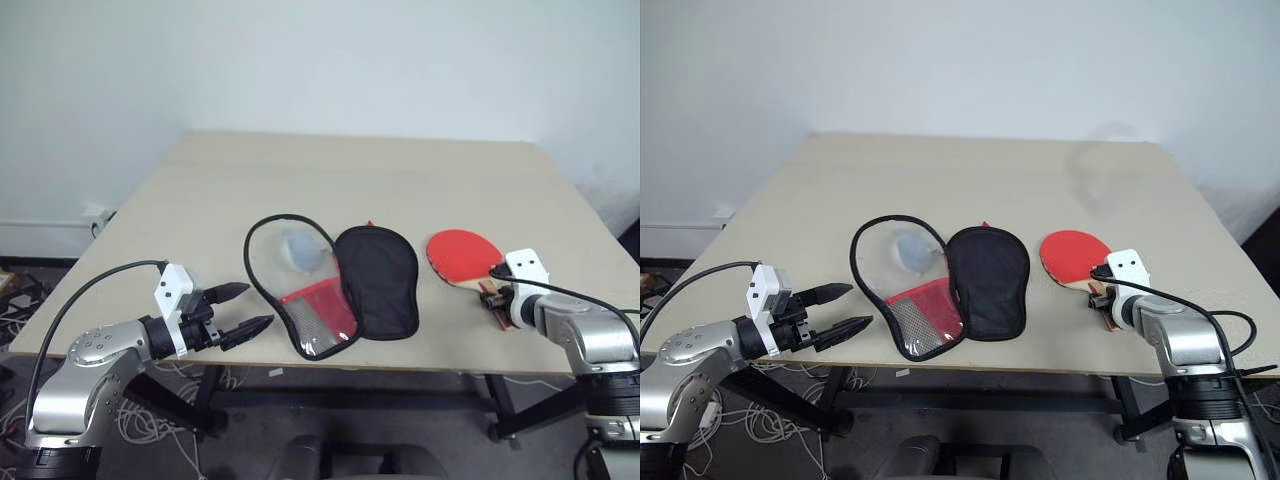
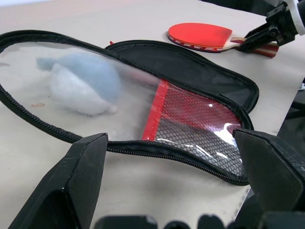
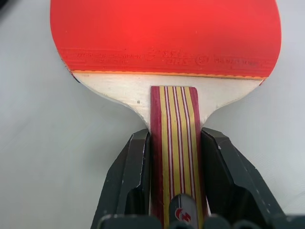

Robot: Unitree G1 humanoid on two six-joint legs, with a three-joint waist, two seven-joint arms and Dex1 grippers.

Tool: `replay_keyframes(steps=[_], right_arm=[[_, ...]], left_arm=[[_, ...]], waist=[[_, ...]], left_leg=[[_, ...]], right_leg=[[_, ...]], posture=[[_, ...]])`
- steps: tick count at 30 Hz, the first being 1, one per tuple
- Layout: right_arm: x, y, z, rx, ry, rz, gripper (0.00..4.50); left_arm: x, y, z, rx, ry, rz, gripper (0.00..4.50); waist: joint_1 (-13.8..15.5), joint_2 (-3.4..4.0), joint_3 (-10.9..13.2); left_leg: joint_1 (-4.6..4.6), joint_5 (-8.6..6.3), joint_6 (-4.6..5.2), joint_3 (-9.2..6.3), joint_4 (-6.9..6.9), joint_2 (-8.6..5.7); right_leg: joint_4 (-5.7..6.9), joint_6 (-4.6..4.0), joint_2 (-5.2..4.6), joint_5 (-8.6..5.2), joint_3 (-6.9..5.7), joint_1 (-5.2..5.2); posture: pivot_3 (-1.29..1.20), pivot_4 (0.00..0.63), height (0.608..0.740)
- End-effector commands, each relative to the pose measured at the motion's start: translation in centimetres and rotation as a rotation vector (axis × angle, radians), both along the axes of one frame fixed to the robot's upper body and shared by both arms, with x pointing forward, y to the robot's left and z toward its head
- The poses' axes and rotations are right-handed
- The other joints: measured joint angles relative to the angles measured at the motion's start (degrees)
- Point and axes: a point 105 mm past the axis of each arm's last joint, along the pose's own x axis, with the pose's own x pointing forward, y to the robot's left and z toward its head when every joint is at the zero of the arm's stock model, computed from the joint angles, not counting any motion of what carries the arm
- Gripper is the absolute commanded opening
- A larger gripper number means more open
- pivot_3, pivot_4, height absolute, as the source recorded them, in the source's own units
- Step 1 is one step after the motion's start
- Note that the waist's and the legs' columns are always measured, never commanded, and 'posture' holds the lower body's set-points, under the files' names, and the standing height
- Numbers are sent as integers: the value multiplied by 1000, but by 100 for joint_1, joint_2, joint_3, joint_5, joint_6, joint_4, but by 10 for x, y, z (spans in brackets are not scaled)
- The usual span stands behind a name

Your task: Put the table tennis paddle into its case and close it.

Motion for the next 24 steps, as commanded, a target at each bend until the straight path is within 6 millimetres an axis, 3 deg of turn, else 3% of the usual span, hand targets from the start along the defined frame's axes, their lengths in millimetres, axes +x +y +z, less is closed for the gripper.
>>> replay_keyframes(steps=[1, 4, 8, 14, 24], right_arm=[[20, 29, 59, 111, -208, 86, 1167], [20, 51, 68, 172, -218, 132, 1167], [7, 105, 77, 274, -183, 247, 1167], [-19, 145, 66, 305, -69, 303, 1167], [-24, 150, 35, 265, 44, 208, 1167]], left_arm=[[4, -1, 14, 11, -69, -2, 4500], [5, -2, 15, 8, -73, -1, 4500], [4, -2, 15, 7, -73, 2, 4500], [-1, -1, 12, 10, -58, 11, 4500], [-3, 0, 11, 13, -43, 16, 4500]], waist=[[-9, 3, 2], [-3, 4, 2], [14, 0, 0], [9, 2, 0], [-4, 4, 1]], left_leg=[[0, 1, 0, 1, -1, 0], [-2, 2, 0, 1, -8, 1], [-15, 2, 1, -2, -11, 1], [-81, 29, -16, -2, 1, -6], [-78, 47, -3, -1, -4, -14]], right_leg=[[1, 0, 1, 0, 1, -2], [4, 2, 6, 1, 4, -11], [4, 2, 6, 1, 0, -20], [5, 18, 5, 20, -2, -67], [0, 23, 2, 61, -1, -82]], posture=[[0, 0, 707], [0, 0, 707], [0, 0, 707], [0, 0, 707], [0, 0, 707]])
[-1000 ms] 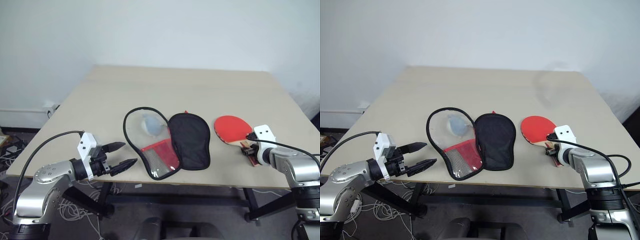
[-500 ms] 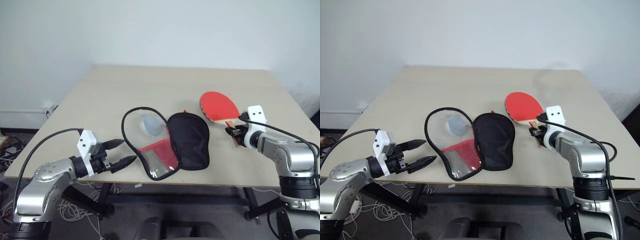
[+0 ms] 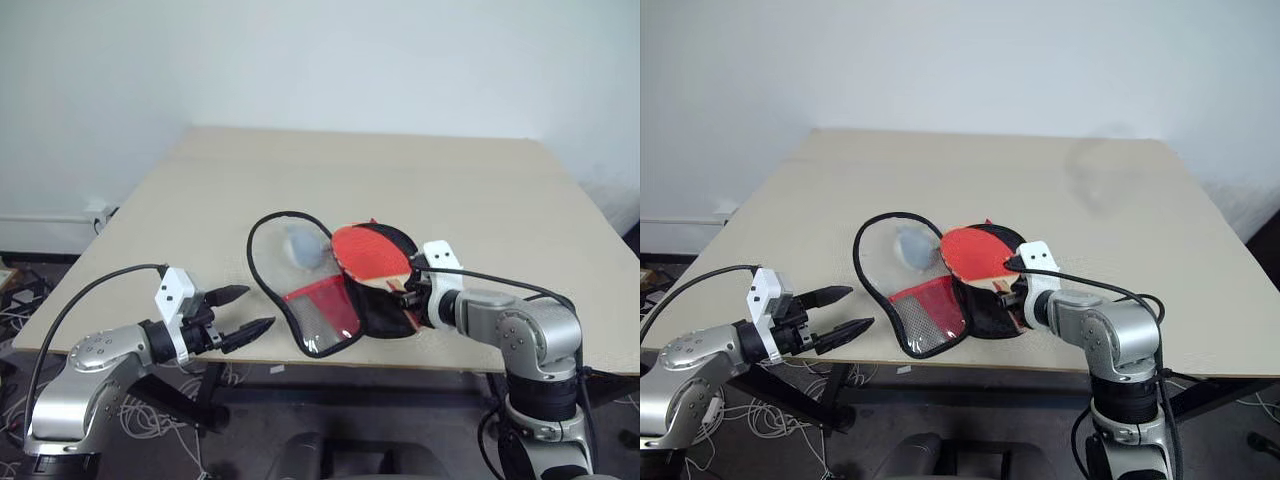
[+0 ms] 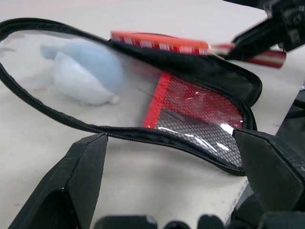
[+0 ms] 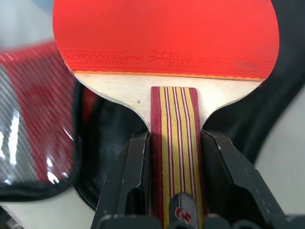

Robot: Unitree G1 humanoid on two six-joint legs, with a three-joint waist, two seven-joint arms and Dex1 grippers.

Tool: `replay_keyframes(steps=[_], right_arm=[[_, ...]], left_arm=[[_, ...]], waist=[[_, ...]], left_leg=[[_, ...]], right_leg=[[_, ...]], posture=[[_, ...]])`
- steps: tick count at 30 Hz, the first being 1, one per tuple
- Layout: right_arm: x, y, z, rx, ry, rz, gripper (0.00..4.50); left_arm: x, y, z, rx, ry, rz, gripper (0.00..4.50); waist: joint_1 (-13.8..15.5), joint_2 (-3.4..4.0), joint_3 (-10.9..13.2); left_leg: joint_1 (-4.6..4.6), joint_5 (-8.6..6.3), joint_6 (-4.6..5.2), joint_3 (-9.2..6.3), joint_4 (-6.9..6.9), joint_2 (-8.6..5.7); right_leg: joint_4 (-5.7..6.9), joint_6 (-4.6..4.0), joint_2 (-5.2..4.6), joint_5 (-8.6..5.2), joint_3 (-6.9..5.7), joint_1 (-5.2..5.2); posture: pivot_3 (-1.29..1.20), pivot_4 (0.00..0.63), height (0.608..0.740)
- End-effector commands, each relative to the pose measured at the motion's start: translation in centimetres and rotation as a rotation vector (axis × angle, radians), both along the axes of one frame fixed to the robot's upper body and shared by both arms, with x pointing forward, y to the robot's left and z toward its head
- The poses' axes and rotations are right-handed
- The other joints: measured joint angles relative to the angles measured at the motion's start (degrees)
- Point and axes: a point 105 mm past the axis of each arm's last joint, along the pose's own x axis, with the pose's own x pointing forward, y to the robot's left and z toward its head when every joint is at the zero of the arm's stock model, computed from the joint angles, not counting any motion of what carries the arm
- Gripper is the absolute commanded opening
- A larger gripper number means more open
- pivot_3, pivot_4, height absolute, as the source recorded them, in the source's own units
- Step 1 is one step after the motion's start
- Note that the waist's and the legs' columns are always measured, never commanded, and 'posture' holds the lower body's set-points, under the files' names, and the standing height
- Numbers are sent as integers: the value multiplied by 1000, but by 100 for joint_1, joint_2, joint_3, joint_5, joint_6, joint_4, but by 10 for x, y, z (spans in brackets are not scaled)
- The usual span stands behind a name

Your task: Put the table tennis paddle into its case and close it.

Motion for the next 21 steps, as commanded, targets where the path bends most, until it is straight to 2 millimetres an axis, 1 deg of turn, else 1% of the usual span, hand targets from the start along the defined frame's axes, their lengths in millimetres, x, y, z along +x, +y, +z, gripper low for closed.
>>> replay_keyframes(steps=[1, 4, 9, 13, 17, 21], right_arm=[[10, -1, 10, -7, -48, -59, 1167], [19, 0, 13, -5, -61, -99, 1167], [37, 3, 22, -4, -97, -147, 1167], [50, 2, 24, -23, -108, -206, 1167], [54, 2, 22, -42, -100, -229, 1167], [49, 9, 19, -48, -81, -211, 1167]], left_arm=[[1, 0, 14, 6, -50, -3, 4500], [2, 0, 14, 4, -50, -3, 4500], [3, -1, 13, 1, -48, -2, 4500], [4, -2, 13, -3, -50, -2, 4500], [3, -2, 12, -6, -50, 1, 4500], [1, -2, 12, -6, -50, 5, 4500]], waist=[[-3, 0, 0], [-5, 1, 0], [1, 2, 1], [-4, 1, 0], [-5, 1, 0], [-7, 0, 0]], left_leg=[[0, 5, -5, -1, -2, 0], [0, 17, -11, -2, -7, 1], [-2, 27, -17, -1, -8, 2], [-4, 43, -40, 1, -11, 3], [-5, 45, -42, 2, -16, 5], [-6, 47, -39, 11, -22, 10]], right_leg=[[1, -2, 1, 2, -1, -1], [5, -6, 5, 9, 0, -8], [4, -1, 17, 22, 7, -13], [4, 0, 27, 23, 13, -18], [4, -1, 31, 23, 16, -22], [5, -1, 35, 23, 25, -29]], posture=[[0, 0, 707], [0, 0, 707], [0, 0, 707], [0, 0, 707], [0, 0, 707], [0, 0, 707]])
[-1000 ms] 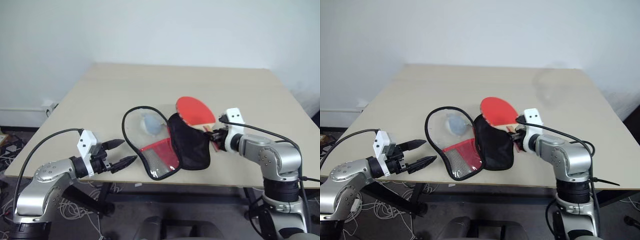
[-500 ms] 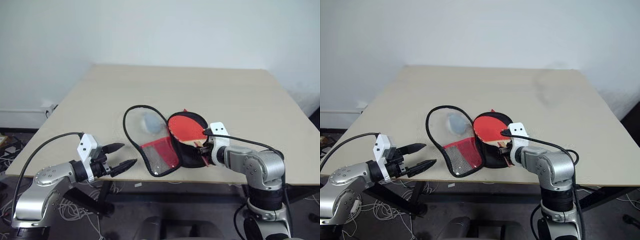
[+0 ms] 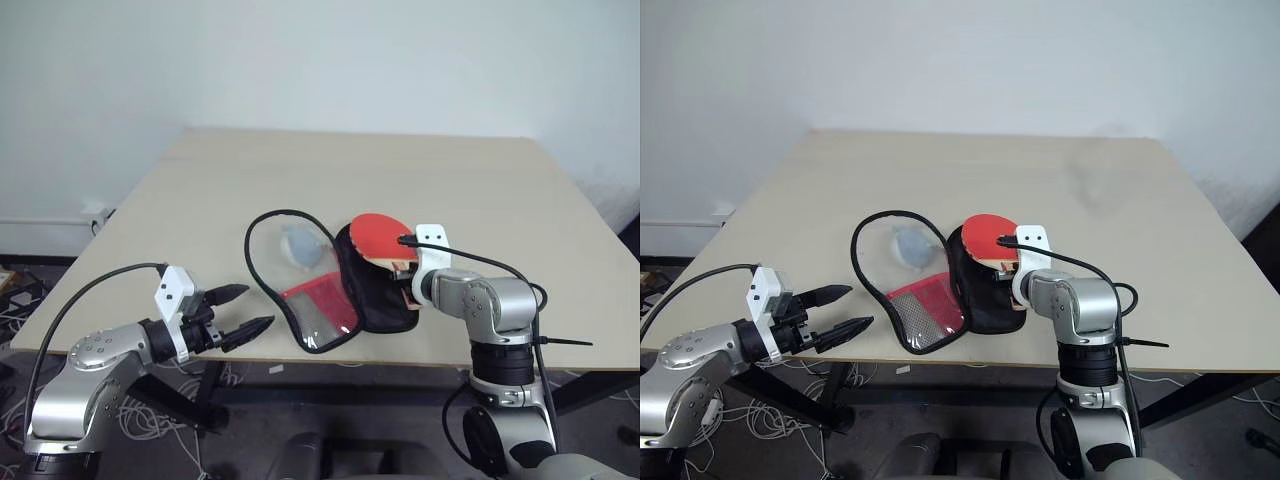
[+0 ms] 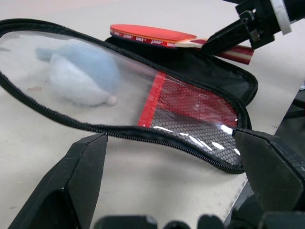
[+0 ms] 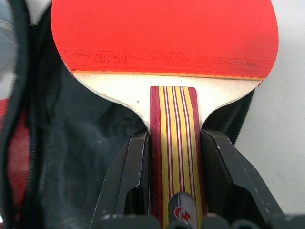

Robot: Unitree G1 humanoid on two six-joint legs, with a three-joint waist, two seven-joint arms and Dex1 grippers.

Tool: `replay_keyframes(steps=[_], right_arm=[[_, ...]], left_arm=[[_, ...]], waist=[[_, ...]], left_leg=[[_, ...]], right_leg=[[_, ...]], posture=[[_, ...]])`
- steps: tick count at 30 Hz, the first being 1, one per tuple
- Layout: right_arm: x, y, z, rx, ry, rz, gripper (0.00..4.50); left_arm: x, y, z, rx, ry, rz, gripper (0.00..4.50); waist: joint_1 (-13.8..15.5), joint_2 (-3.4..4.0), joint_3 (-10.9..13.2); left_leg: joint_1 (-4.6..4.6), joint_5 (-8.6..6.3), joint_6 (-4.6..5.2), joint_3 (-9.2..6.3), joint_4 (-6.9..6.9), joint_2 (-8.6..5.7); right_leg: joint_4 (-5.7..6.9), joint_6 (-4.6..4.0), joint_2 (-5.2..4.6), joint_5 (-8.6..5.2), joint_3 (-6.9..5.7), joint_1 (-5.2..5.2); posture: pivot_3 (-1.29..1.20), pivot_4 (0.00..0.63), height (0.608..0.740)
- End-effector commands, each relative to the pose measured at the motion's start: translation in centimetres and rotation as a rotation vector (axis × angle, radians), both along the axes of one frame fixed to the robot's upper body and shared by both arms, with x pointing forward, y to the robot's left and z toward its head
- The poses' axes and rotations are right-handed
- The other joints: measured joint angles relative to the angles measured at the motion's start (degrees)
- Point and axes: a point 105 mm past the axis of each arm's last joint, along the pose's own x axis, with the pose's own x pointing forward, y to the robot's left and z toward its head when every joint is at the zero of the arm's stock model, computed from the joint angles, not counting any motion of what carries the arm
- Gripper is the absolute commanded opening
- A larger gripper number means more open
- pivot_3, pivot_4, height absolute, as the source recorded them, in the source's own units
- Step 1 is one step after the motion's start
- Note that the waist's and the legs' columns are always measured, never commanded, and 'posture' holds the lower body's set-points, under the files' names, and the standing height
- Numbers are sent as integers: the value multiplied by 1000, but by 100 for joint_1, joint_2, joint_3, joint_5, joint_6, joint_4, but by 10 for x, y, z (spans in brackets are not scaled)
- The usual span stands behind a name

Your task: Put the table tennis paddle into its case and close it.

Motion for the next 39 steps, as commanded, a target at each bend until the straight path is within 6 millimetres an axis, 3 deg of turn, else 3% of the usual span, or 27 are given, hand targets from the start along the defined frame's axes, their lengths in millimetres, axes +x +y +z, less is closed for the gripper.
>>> replay_keyframes(steps=[1, 20, 29, 39], right_arm=[[3, 6, 17, 1, -60, 6, 1167], [-12, 35, 19, 37, -32, 87, 1167], [0, 29, 17, 18, -40, 23, 1167], [3, 45, 21, 51, -30, 3, 1167]], left_arm=[[0, -1, 12, 0, -52, -3, 4500], [-1, 0, 8, 1, -47, -2, 4500], [-1, -1, 8, -2, -46, -2, 4500], [0, -3, 9, -4, -47, -5, 4500]], waist=[[-1, 0, 0], [-130, -1, 0], [-131, -2, -1], [-129, -3, -2]], left_leg=[[0, 1, 1, 1, 0, 1], [0, 4, 3, 24, -11, 6], [0, 10, 12, 77, -20, 10], [0, 13, 12, 98, -28, 13]], right_leg=[[0, 0, 0, 0, 0, -1], [2, 2, 4, 3, 18, -15], [3, 15, 5, 16, 29, -33], [1, 18, 3, 21, 38, -42]], posture=[[0, 0, 707], [0, 0, 707], [0, 0, 707], [0, 0, 707]])
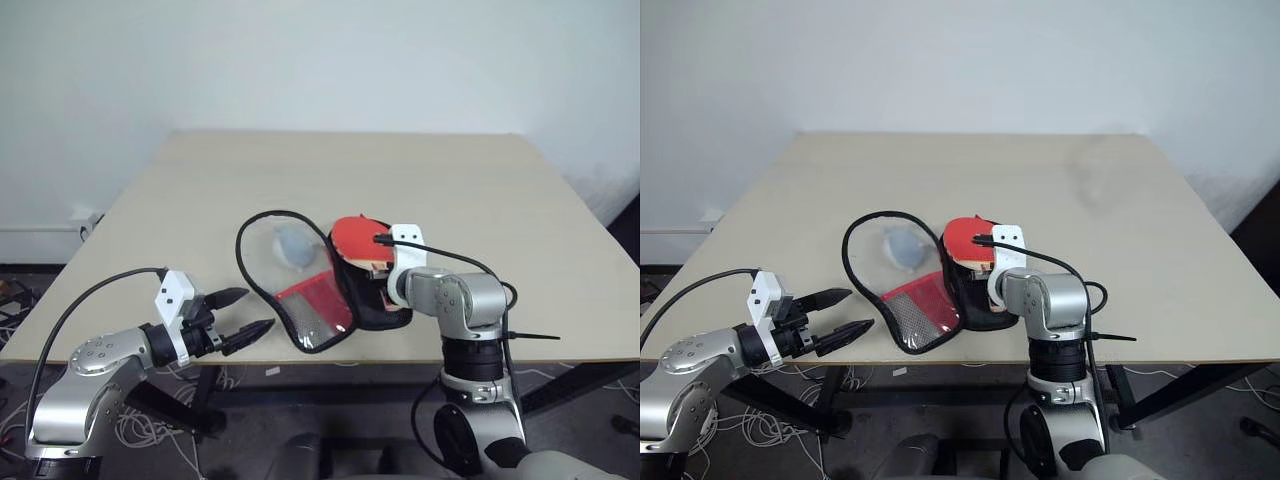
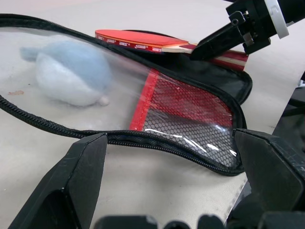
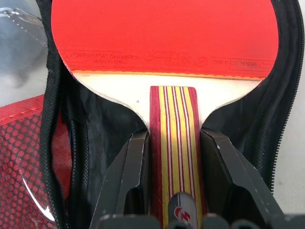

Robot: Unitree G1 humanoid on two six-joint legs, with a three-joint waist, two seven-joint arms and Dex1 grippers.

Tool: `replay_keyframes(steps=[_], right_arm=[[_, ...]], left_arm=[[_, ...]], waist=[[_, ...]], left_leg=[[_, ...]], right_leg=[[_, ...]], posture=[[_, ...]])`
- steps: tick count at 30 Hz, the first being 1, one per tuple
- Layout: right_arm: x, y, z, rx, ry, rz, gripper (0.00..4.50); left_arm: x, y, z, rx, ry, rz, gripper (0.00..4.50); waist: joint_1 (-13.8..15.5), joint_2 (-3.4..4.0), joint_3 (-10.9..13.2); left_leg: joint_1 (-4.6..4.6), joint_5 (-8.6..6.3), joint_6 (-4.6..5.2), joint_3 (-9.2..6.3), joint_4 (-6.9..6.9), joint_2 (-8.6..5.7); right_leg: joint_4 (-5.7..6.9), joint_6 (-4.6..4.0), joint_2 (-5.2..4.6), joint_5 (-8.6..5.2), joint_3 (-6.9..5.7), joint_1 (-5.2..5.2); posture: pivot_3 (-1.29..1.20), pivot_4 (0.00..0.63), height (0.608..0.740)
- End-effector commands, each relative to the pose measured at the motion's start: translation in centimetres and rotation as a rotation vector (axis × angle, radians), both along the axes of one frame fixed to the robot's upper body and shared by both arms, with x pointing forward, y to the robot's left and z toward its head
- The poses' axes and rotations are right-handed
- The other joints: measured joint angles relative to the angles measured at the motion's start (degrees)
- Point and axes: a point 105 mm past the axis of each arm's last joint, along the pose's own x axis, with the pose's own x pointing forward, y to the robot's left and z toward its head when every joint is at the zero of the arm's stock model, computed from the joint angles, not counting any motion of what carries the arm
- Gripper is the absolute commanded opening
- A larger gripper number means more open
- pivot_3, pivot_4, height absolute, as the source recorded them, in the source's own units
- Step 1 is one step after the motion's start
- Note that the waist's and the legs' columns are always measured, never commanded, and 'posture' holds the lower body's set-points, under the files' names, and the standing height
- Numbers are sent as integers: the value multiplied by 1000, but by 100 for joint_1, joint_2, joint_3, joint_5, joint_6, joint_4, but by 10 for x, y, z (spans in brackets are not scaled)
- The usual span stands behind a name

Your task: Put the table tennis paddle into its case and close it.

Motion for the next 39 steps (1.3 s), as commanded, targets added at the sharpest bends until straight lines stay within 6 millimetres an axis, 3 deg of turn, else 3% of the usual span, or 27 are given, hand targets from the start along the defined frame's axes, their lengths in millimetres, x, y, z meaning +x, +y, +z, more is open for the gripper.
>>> replay_keyframes(steps=[1, 16, 26, 31, 36, 39], right_arm=[[6, 8, 20, 23, -74, -5, 1167], [-1, 9, 14, 40, -35, -4, 1167], [1, 1, 20, 70, -51, 17, 4478], [-3, 4, 42, 146, -142, 187, 4478], [-1, -23, 61, 92, -303, 335, 4478], [0, -53, 67, 52, -340, 384, 4478]], left_arm=[[2, -4, 12, -2, -54, -15, 4500], [3, -6, 13, -6, -54, -13, 4500], [5, -6, 13, -6, -54, -12, 4500], [5, -1, 19, -5, -59, -12, 4500], [3, 11, 29, -10, -58, -12, 4500], [6, 25, 44, -16, -90, 14, 4500]], waist=[[-2, 0, 0], [0, 0, 0], [-7, 0, 0], [-4, -1, -1], [-5, -5, -2], [-4, -5, -1]], left_leg=[[0, 0, 0, 3, -2, 0], [1, 1, -2, 5, -8, 0], [1, 2, -3, 6, -10, 3], [1, 2, -3, 7, -10, 3], [0, -4, 20, 8, -3, 3], [1, -12, 34, 8, -5, 5]], right_leg=[[0, 0, 0, 0, 3, -1], [0, -1, -3, 0, 1, -3], [0, -1, -1, 1, 2, -4], [-1, -2, -1, 1, 2, -3], [-6, -1, -5, 1, 1, 0], [-6, -2, -4, 1, 4, 0]], posture=[[0, 0, 707], [0, 0, 707], [0, 0, 707], [0, 0, 707], [0, 0, 707], [0, 0, 707]])
